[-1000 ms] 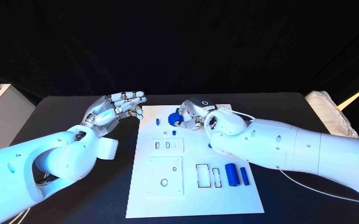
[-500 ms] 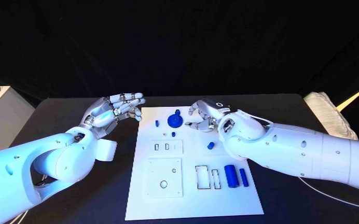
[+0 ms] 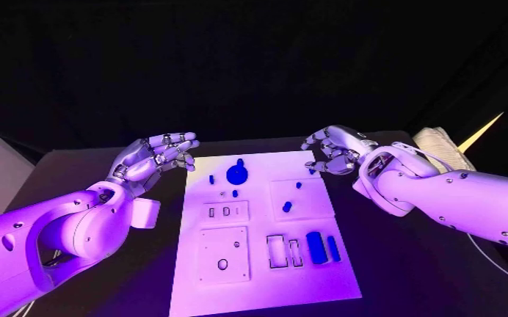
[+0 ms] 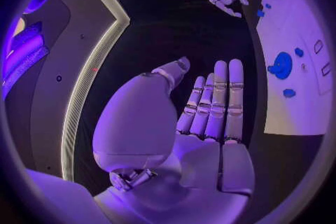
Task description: Assemble the parts on the task board
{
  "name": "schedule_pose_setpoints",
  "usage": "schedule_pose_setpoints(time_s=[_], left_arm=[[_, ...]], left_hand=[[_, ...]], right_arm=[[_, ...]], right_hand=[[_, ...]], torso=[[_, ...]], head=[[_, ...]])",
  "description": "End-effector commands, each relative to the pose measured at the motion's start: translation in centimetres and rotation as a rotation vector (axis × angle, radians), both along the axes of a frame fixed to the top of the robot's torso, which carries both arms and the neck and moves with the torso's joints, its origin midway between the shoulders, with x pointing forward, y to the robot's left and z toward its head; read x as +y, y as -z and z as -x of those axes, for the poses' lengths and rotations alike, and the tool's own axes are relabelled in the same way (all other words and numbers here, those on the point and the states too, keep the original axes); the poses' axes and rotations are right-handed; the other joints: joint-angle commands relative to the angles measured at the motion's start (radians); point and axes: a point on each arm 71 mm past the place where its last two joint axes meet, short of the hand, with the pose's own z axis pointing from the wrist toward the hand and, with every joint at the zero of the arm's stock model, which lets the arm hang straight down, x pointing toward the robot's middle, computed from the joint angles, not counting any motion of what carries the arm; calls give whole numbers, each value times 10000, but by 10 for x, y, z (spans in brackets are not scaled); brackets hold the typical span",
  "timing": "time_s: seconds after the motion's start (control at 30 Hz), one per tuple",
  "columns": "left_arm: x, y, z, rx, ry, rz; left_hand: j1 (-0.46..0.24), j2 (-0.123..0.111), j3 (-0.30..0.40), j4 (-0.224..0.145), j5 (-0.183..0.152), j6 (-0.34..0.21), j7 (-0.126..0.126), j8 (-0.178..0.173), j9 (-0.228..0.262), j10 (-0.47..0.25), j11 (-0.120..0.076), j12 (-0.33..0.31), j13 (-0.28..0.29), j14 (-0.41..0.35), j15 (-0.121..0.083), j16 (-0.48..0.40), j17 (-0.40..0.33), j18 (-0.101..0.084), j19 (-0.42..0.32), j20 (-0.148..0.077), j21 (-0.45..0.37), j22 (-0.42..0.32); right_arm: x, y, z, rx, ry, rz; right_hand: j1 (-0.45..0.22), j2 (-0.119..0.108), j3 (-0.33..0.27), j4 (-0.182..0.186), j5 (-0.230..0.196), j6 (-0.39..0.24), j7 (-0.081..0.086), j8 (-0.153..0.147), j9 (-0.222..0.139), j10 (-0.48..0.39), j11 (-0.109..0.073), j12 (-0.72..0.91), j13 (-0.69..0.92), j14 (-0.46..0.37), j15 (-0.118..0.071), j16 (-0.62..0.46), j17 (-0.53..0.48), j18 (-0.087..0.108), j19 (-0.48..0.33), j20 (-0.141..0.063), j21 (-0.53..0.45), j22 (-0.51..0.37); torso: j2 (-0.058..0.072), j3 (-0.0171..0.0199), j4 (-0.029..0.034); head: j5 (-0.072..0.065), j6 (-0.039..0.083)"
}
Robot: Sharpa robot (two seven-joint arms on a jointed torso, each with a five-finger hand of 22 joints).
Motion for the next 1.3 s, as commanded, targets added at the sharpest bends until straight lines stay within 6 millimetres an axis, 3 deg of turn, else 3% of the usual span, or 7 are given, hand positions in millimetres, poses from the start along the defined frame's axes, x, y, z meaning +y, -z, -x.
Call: schedule_pose_setpoints(time_s=[0.03, 0.13, 0.3, 0.4, 0.8, 0.93, 1.3], left_arm=[[-3, -1, 0, -98, 208, 117], [-4, 0, -1, -101, 211, 120], [-3, 0, -3, -96, 199, 113], [-2, 1, -4, -94, 159, 95], [-1, 2, -6, -91, 119, 74], [0, 2, -6, -91, 104, 67], [0, 2, -6, -84, 101, 60]], left_hand=[[-54, 46, 51, 3, -19, -48, 247, -41, -13, -60, 0, -25, 11, -61, -14, 53, -11, 146, -64, -12, 48, 13], [-50, 40, 54, -4, -19, -48, 245, -40, -13, -59, -1, -23, 11, -65, -15, 59, -13, 146, -72, -12, 57, 17], [-50, 40, 54, -4, -19, -48, 245, -40, -13, -59, -1, -23, 11, -65, -15, 59, -13, 146, -72, -12, 57, 17], [-50, 40, 54, -4, -19, -48, 245, -40, -13, -59, -1, -23, 11, -65, -15, 59, -13, 146, -72, -12, 57, 17], [-50, 40, 54, -4, -19, -48, 245, -40, -13, -59, -1, -23, 11, -65, -15, 59, -13, 146, -72, -12, 57, 17], [-39, 37, 66, -18, -17, -51, 246, -40, -14, -62, -1, -21, 11, -72, -16, 68, -18, 147, -85, -12, 75, 25], [-39, 37, 66, -18, -17, -51, 246, -40, -14, -62, -1, -21, 11, -72, -16, 68, -18, 147, -85, -12, 75, 25]], right_arm=[[-9, 5, 0, 687, -995, -246], [-24, 8, -5, 788, -690, -100], [-40, 17, -11, 951, -377, 89], [-41, 21, -14, 996, -338, 173], [-36, 40, -29, 1257, -149, 271], [-34, 46, -31, 1339, -113, 282], [-29, 51, -36, 1402, -43, 269]], right_hand=[[184, -4, 72, -110, 133, -93, -26, -76, -28, -74, 62, -169, 1547, 1042, 65, 37, 2630, -68, 1046, 106, 46, 2627], [219, -29, 131, -138, 258, -100, -45, -109, -40, -263, 47, -391, 1366, 1042, 56, 37, 2630, -68, 1046, 104, 46, 2627], [239, -39, 161, -155, 273, -92, -56, -118, -44, -224, 37, -349, 1403, 1042, 49, 37, 2630, -68, 1046, 101, 46, 2627], [265, -28, 192, -170, 261, -78, -61, -118, -44, -181, 31, -303, 1442, 1042, 43, 37, 2630, -68, 1046, 98, 46, 2627], [289, 29, 293, -182, 223, -15, -71, -112, -43, -89, 19, -205, 1521, 1042, 32, 37, 2630, -68, 1046, 87, 46, 2627], [258, 53, 333, -164, 208, 25, -71, -105, -42, -68, 18, -184, 1538, 1042, 29, 37, 2630, -68, 1046, 82, 46, 2627], [113, 154, 476, -71, 220, 112, -69, -110, -53, -21, 15, -137, 1575, 1042, 25, 37, 2630, -68, 1046, 73, 46, 2627]], torso=[[-43, 54, -28], [-50, 81, -41], [-32, 83, -20], [-34, 79, -27], [-29, 35, 27], [-11, 53, 29], [-24, 50, 33]], head=[[-75, -4], [-72, -20], [3, -11], [106, -19], [52, -53], [71, -83], [125, -175]])
